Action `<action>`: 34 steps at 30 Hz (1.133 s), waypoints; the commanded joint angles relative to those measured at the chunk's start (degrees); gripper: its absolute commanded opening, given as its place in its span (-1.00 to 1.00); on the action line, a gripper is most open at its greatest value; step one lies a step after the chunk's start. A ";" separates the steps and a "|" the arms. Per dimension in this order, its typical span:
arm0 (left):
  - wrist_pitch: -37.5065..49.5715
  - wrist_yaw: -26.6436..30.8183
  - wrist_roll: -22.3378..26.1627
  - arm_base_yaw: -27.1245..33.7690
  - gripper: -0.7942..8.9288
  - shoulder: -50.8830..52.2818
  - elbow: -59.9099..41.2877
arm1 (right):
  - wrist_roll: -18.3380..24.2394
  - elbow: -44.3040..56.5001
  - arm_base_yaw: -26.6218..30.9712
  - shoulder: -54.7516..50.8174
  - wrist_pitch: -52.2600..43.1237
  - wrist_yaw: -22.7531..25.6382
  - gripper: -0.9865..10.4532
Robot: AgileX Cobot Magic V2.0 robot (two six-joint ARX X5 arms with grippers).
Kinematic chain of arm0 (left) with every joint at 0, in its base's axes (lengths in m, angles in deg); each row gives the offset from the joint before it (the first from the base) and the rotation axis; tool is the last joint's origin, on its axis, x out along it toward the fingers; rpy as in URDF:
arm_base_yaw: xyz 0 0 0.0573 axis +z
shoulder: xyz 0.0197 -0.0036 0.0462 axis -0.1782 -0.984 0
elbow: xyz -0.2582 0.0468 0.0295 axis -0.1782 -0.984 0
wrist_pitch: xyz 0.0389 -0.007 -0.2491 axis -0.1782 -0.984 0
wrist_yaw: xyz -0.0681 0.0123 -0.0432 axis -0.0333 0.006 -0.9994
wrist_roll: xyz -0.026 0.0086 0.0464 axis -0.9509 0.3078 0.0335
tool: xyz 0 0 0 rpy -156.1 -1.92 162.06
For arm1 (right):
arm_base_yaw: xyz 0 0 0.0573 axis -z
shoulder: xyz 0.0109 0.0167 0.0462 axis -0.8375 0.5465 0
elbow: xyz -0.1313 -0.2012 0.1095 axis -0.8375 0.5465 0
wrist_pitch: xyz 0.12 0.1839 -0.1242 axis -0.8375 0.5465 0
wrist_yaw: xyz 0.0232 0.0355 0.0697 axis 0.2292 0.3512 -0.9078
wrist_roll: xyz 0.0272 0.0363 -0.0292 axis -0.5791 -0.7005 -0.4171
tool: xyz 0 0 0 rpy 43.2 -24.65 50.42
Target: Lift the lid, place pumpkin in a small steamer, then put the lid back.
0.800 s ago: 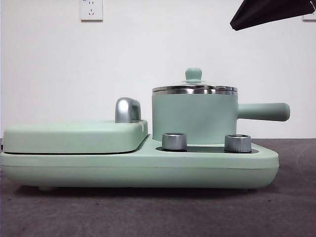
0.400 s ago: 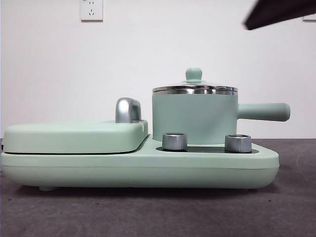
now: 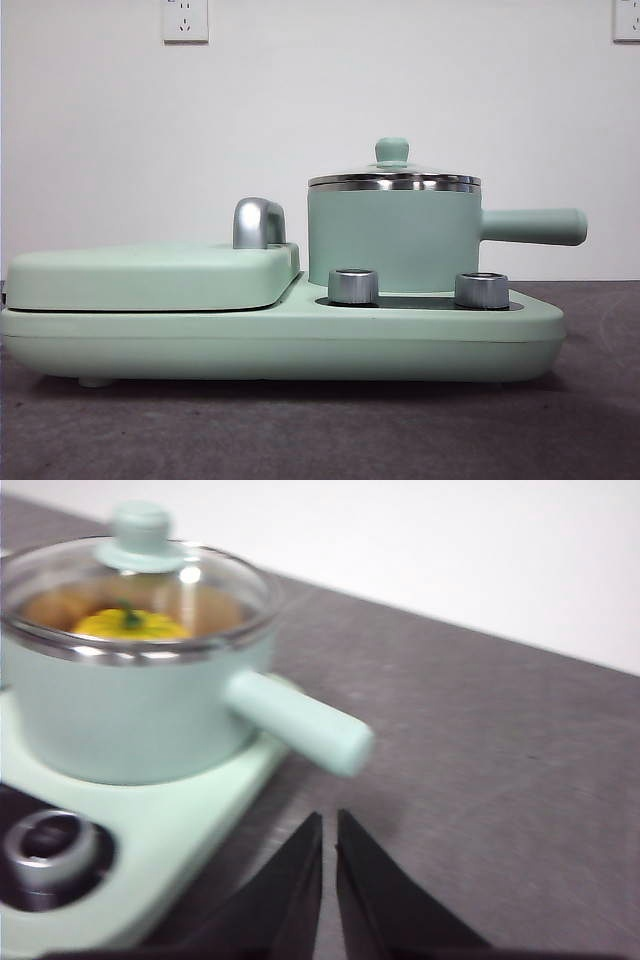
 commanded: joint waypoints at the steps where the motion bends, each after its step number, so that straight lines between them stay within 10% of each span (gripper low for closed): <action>1: 0.46 0.15 0.09 0.00 -0.82 0.02 -1.14 | 0.04 4.98 1.40 -4.37 -3.15 0.94 -0.79; 34: 0.46 0.15 0.09 0.00 -0.82 0.02 -1.11 | -0.74 9.57 5.53 -13.86 -0.20 2.75 -0.79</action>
